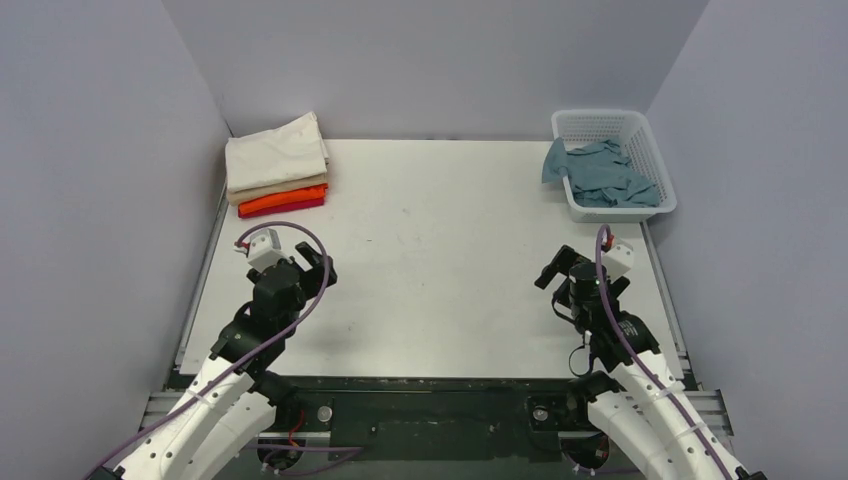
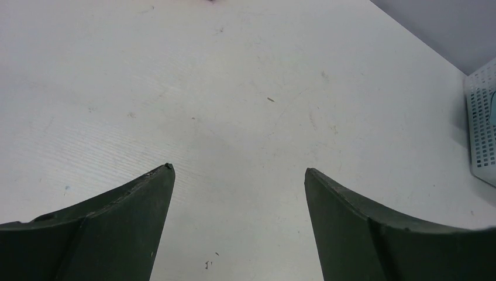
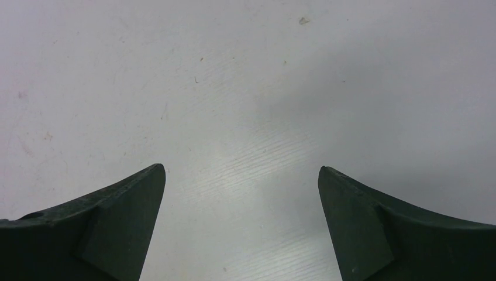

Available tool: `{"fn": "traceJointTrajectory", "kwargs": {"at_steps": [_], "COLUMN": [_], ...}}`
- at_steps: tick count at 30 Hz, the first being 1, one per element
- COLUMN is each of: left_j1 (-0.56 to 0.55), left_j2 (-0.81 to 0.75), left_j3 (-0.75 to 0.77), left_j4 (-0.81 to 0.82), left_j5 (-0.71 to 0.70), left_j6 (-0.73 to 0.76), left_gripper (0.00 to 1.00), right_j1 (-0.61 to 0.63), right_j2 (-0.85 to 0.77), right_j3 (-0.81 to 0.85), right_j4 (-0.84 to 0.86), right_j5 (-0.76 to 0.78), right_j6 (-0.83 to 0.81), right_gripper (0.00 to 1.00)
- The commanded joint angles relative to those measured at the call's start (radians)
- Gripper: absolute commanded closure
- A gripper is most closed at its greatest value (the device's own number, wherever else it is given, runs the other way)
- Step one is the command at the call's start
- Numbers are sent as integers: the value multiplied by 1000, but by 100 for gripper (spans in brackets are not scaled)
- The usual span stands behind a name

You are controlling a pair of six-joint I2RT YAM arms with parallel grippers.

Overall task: Fold and stack the t-shirts
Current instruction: Grab crumpled tshirt from bin with the right arm

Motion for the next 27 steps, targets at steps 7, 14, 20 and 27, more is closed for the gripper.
{"fn": "traceJointTrajectory", "kwargs": {"at_steps": [7,14,20,27], "left_j1": [1,2,5,17], "left_j2": [12,55,113,166], "left_j3": [1,5,21,32], "left_j4": [65,113,159,188], "left_j5": [-20,-26,-25,-31], "left_j6": [-4,4,19,39], "left_gripper": [8,8,8,8], "right_j1": [-78,-311,-474,-535], "right_j2": [284,785,1204,1577], "right_j3": [345,799,1216,1630], "right_j4": [11,-108,-256,-341], "right_j5": [196,60,-105,-116], "right_j6": [-39,-83,-86,-134], "right_gripper": [0,3,9,11]}}
